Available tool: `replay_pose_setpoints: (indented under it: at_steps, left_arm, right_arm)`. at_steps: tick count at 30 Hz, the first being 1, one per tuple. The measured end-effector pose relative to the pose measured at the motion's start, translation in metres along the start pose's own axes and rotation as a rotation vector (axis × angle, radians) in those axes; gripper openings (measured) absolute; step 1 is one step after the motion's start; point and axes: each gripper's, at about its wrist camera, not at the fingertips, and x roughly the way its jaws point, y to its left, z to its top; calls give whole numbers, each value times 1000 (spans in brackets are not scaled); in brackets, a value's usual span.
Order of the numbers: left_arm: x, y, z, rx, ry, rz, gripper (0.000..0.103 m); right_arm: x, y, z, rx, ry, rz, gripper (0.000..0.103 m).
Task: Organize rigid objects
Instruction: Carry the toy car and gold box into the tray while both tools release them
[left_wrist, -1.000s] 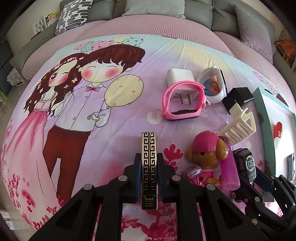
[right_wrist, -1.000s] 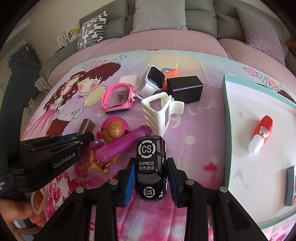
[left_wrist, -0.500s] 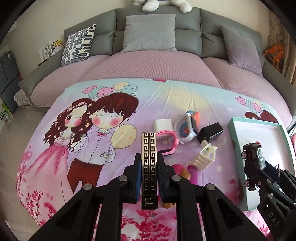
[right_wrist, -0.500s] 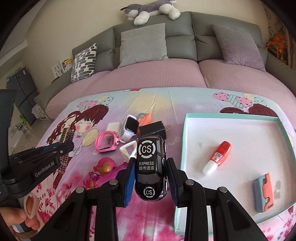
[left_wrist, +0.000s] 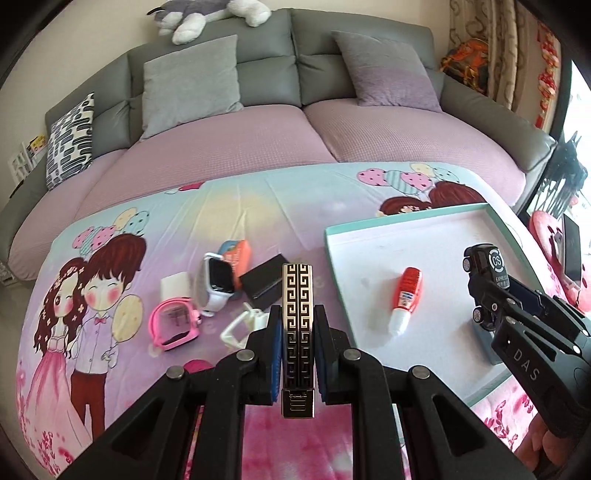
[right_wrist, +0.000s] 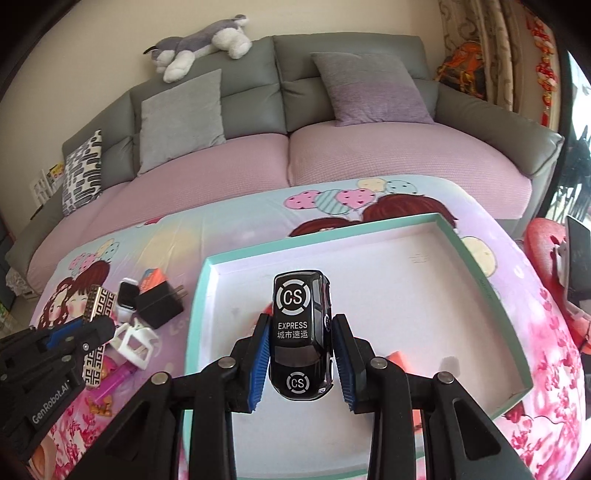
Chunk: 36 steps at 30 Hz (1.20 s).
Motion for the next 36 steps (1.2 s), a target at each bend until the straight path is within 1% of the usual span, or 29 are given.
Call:
replay_pose_setpoints:
  at_steps: [4,8,11,14,18,21,26,36]
  left_arm:
    - [7,-36,6,74,10,-30,16]
    - [12,-64,9,123,21,-66,16]
    - [13,-80,14,133,18,-82,16]
    - [17,-91,18,120,17,-99,16]
    - [26,-103,11,135,40,-112,16]
    - [34,-108,6,139,61,-115,16]
    - [43,-109,-2,136,90,-118,16]
    - [41,-102,-2,114,88,-122,17]
  right_arm:
    - [3,-26,2,44,-1,-63,35]
    - [1,-48,2,78,-10,-116,35]
    - [-4,-65,3,116,-26,-167,35]
    - [-4,-81,1,139,-21,-218,35]
    - [-4,-100,-2,174,-9,-279,35]
    - [-1,-108,-4,198,6,-289,35]
    - [8,-110,-8,202,37,-287,35]
    - [11,-109,-9,205,50,-279,35]
